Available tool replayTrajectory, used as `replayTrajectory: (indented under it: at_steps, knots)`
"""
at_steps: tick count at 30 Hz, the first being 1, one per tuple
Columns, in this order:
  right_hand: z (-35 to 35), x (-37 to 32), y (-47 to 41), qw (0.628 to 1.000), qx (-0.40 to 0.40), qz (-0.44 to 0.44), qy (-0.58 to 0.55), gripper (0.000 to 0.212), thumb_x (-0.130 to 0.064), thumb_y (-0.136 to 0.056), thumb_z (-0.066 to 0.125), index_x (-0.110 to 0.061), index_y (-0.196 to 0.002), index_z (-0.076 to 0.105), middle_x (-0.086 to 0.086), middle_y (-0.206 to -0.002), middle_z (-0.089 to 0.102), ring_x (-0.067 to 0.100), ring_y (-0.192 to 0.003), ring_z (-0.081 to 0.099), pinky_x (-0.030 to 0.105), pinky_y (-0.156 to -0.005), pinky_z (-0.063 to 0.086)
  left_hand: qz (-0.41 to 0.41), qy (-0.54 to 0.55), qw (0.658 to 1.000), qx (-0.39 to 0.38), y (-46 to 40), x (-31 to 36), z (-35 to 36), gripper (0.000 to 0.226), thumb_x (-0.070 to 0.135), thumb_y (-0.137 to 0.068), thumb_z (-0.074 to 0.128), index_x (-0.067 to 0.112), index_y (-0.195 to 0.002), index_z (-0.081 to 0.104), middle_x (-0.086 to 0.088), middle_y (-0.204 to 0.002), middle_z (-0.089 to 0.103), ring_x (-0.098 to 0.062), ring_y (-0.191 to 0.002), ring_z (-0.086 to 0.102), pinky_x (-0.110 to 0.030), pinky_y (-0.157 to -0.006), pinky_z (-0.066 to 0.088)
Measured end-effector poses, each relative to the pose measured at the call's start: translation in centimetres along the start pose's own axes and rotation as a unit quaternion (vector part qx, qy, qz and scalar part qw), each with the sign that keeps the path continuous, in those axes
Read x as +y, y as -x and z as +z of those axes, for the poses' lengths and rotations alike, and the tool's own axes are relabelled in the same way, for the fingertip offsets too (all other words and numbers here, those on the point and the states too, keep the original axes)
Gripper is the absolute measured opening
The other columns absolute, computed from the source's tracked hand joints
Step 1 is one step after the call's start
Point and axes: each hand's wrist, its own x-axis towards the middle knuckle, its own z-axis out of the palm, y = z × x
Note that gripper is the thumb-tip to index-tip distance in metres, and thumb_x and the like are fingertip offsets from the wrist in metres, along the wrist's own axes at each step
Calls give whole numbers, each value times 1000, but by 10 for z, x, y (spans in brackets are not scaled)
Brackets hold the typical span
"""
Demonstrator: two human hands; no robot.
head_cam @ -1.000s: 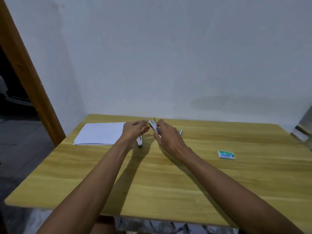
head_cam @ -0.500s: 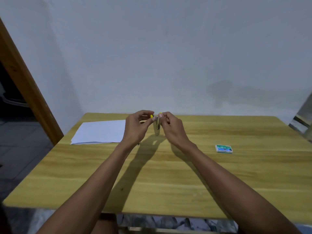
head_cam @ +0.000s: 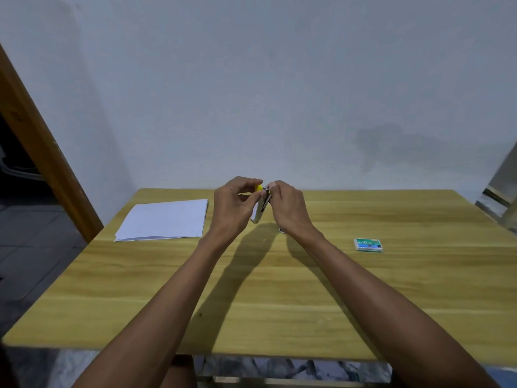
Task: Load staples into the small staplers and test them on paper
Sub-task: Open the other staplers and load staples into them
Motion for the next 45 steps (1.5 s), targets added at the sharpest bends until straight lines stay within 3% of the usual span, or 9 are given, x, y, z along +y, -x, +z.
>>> replayTrajectory:
  at_steps: [3,7,9,13,16,20,31,41,45]
  knots:
    - [-12,19,-15,994,36,98,-28,30,-12,-96,41,-15,-72,59,1,-69,58,20,-63,49,29,-58,32,-16,28,999,34,-2,3,-10,14,12,-84,76,11,-98,75,4,-93,74,-1,-85,70,-16,-71,55]
    - [-32,23,-22,912,46,227,-338,28,-9,-101,40,-12,-78,55,6,-61,50,17,-51,36,26,-45,28,-70,24,997,33,-3,-3,-27,8,16,-89,71,12,-96,71,1,-96,74,-13,-87,69,-18,-74,54]
    - [-34,19,-18,894,24,224,-388,26,-7,-101,39,-9,-84,58,7,-64,49,15,-51,35,27,-47,26,-126,-92,988,12,-9,-11,-29,13,21,-91,63,14,-102,66,-1,-108,69,-18,-96,63,-27,-82,51]
    - [-25,15,-10,901,-27,202,-384,28,-10,-103,38,2,-106,63,5,-64,49,14,-51,38,25,-45,28,-53,-349,928,-118,-14,-15,-18,36,47,-96,47,21,-112,65,1,-119,66,-23,-124,51,-44,-114,19]
    - [-19,6,-2,899,-60,171,-398,29,-10,-102,37,-3,-96,65,3,-61,46,12,-49,37,23,-44,27,-123,-205,942,-237,-11,-3,-3,59,62,-95,39,10,-90,68,-6,-78,70,-29,-80,64,-35,-74,44]
    - [-17,1,3,911,-108,150,-369,29,-11,-101,39,-8,-87,64,1,-59,44,12,-50,36,23,-45,26,-227,-15,950,-213,-3,7,2,66,64,-91,49,4,-69,65,2,-54,49,-15,-43,42,-23,-44,31]
    - [-16,1,6,914,-156,121,-354,34,-16,-105,38,-10,-77,56,7,-68,45,14,-52,37,24,-46,25,-197,-100,967,-125,0,8,9,67,68,-78,46,11,-44,47,-2,-46,47,-19,-47,37,-32,-58,34]
    - [-14,15,5,917,-157,138,-339,34,-15,-105,37,-9,-80,60,5,-64,51,10,-49,40,22,-43,27,-231,-58,955,-178,1,9,7,51,38,-89,42,0,-63,64,3,-45,49,-15,-41,35,-19,-41,26]
    - [-12,25,6,903,-141,181,-363,33,-13,-105,36,-5,-83,60,7,-64,54,10,-48,41,20,-42,29,-228,14,947,-227,1,6,0,36,31,-86,42,0,-94,57,-13,-65,65,-21,-50,45,-22,-44,27]
